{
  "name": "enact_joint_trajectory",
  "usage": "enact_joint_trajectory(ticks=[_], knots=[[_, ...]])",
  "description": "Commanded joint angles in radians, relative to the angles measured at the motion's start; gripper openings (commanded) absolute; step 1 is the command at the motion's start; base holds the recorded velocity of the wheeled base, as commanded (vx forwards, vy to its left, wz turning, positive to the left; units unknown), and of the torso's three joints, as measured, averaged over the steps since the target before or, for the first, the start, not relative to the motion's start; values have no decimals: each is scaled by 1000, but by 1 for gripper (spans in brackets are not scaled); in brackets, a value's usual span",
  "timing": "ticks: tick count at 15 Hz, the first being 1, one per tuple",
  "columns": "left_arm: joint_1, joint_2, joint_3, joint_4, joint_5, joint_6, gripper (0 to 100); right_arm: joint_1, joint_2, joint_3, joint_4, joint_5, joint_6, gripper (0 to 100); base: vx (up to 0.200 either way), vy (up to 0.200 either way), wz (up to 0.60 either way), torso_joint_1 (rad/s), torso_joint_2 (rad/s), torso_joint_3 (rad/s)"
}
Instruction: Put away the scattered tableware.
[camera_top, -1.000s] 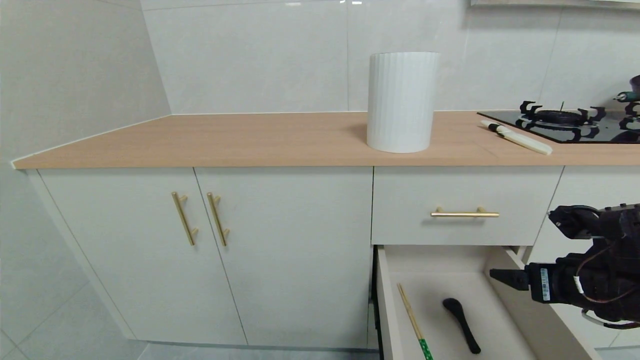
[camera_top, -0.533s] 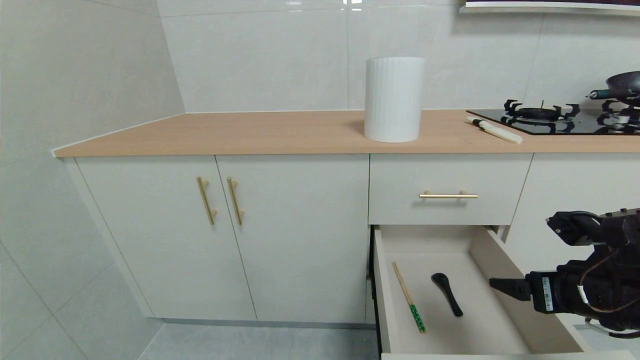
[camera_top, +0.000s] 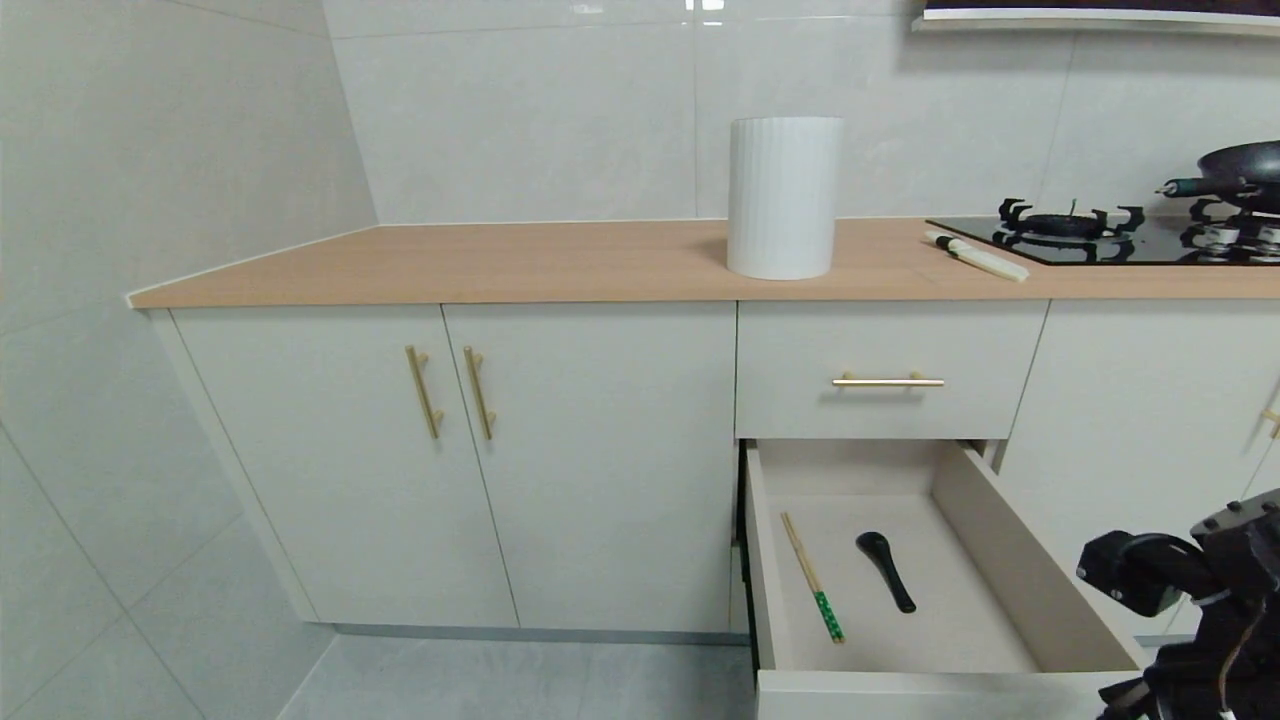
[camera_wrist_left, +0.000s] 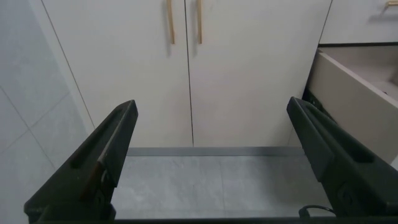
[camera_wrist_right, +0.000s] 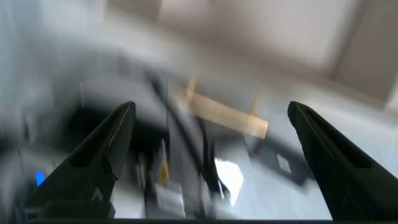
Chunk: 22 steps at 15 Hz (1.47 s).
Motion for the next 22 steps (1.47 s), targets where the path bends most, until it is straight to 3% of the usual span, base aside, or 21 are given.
enact_joint_trajectory(ticks=[1,9,12,17,22], knots=[[1,0,0,0,0,0,100,59,-8,-17,87,12,-22,100,0,0,0,0,0,0],[1,0,0,0,0,0,100,64,240,-40,87,-14,32,100,0,0,0,0,0,0],[1,0,0,0,0,0,100,64,356,-106,87,-95,207,100,0,0,0,0,0,0],[1,0,0,0,0,0,100,62,445,-161,84,-175,311,100,0,0,0,0,0,0],[1,0,0,0,0,0,100,61,494,-157,-10,-295,366,100,0,0,0,0,0,0]])
